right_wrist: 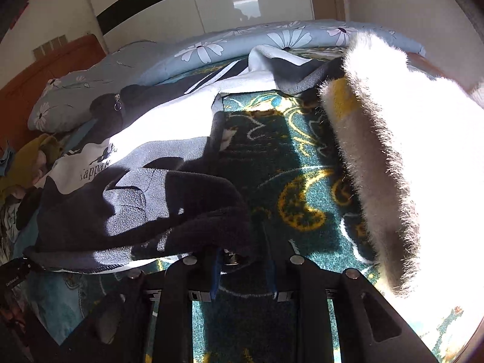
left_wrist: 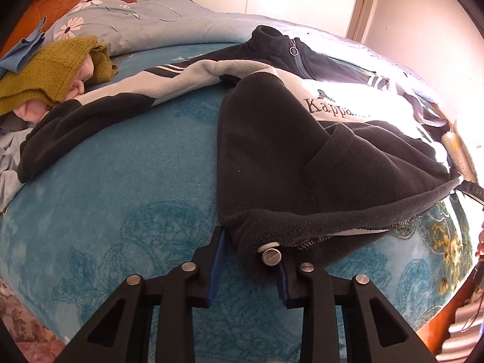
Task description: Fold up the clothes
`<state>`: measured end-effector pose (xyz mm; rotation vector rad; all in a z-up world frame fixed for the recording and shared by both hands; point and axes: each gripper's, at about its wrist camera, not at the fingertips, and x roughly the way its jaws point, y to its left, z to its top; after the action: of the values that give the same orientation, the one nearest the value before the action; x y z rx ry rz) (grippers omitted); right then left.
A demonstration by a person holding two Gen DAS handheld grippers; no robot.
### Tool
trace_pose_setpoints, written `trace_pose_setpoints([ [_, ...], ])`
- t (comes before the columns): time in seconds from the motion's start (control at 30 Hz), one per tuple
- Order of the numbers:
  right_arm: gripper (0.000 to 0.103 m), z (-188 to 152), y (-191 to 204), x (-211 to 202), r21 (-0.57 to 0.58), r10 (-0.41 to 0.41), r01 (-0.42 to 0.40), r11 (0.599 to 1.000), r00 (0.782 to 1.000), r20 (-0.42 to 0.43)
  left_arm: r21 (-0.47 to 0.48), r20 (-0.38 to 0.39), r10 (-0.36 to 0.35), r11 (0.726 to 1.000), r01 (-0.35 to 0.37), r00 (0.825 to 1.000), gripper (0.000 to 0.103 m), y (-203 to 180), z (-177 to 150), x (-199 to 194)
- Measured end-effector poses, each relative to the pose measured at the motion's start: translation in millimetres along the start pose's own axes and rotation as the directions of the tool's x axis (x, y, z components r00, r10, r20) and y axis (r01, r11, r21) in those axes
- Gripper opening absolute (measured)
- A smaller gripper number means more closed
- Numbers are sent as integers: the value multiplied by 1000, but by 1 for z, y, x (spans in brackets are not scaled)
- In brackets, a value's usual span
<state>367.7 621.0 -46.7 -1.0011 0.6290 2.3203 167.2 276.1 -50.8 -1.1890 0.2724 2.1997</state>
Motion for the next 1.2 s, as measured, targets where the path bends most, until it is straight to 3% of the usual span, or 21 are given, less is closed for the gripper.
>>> trace_pose_setpoints([
  [0.07,26,2,1,-2,10,6,-6,1000,1000,5,-9,23,0,1000,1,1000,18,2,3,-3],
  [0.17,21,15,8,-17,-2,28,-28,1000,998,48,18,93,32,999,-34,995,17,3,16,-17],
  [0.27,19,41,26,-40,-55,38,-32,998,993,113,67,182,78,994,-91,980,17,5,46,-42],
  [0.4,19,81,58,-77,-158,28,6,987,977,213,69,244,75,993,-95,967,17,19,91,-72],
  [0.53,19,105,71,-60,-207,-21,58,977,984,178,119,188,89,987,-112,978,17,25,103,-51],
  [0.67,19,100,70,-16,-193,-24,38,981,997,73,80,79,92,992,-99,993,17,41,87,-12],
  [0.8,19,93,72,-1,-186,-28,34,982,999,34,68,10,84,994,-84,996,17,51,72,4],
  [0.9,18,96,84,-19,-254,-65,79,964,996,65,125,38,81,988,-86,996,17,45,76,-18],
  [1.03,10,102,98,-57,-317,-112,156,935,982,153,170,124,75,981,-96,989,17,32,99,-60],
  [1.2,10,104,101,-125,-302,-105,198,932,948,300,175,270,27,982,-77,962,17,23,114,-134],
])
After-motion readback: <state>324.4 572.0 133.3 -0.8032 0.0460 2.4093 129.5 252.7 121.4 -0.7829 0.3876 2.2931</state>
